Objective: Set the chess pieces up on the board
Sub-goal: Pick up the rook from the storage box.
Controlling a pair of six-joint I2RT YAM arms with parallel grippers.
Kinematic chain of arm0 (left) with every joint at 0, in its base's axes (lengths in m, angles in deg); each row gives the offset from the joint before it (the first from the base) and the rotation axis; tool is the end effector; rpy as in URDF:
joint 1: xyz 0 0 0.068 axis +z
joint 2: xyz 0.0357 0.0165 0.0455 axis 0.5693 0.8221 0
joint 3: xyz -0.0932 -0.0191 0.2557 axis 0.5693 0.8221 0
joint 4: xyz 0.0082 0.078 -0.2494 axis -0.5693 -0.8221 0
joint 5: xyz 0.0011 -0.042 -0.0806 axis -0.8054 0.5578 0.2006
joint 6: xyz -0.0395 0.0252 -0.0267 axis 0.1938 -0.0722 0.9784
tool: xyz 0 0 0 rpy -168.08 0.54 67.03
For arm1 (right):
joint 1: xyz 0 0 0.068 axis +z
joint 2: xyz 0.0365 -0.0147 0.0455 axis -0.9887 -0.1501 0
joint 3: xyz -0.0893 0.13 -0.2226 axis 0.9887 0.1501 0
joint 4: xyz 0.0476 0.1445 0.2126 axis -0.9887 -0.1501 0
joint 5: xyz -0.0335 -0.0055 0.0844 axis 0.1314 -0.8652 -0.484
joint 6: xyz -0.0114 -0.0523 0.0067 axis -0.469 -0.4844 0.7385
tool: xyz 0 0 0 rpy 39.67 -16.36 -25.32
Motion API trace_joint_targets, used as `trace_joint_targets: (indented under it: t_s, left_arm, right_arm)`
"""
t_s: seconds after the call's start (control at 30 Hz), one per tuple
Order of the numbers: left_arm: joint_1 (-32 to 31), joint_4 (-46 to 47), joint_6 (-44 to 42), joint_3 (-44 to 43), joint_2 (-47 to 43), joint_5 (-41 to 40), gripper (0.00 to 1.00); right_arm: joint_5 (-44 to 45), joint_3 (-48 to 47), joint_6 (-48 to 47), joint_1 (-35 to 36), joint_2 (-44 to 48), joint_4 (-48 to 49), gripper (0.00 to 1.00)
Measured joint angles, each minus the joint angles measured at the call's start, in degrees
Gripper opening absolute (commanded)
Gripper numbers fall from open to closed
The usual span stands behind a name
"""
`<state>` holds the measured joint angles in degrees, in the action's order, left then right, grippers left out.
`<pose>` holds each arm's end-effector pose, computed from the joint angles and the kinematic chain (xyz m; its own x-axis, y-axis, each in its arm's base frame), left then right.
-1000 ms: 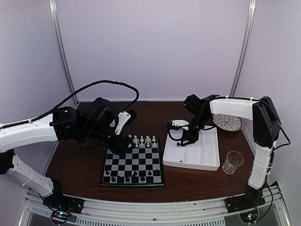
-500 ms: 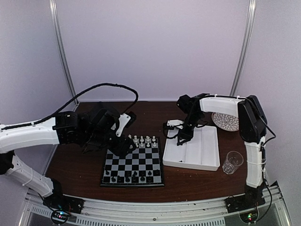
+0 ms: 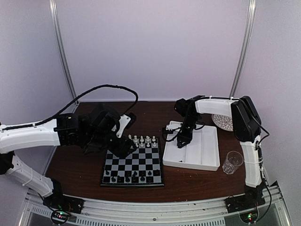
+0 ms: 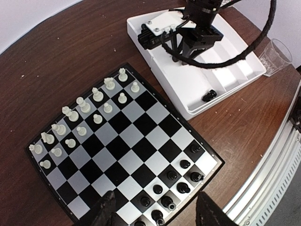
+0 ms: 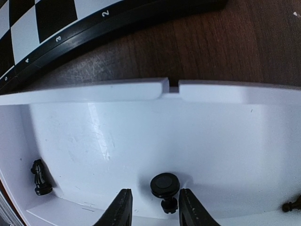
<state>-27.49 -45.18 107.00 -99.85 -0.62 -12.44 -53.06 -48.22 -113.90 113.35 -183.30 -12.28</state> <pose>0.1354 -0.2439 0.2979 -0.6859 0.2957 -0.6649 0.5603 0.7976 -0.2233 0.3561 0.2371 0.1657 -0.2624 -0.9210 -0.2880 -0.9554 0.2060 0.2116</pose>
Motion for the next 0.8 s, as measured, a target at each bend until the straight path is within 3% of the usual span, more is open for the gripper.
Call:
trace_joint_targets:
  t_s: [0.8]
  left_arm:
    - [0.0, 1.0, 1.6, 2.0, -0.5, 0.7, 0.58]
  right_arm:
    - [2.6, -3.3, 3.1, 1.0, -2.6, 0.2, 0.27]
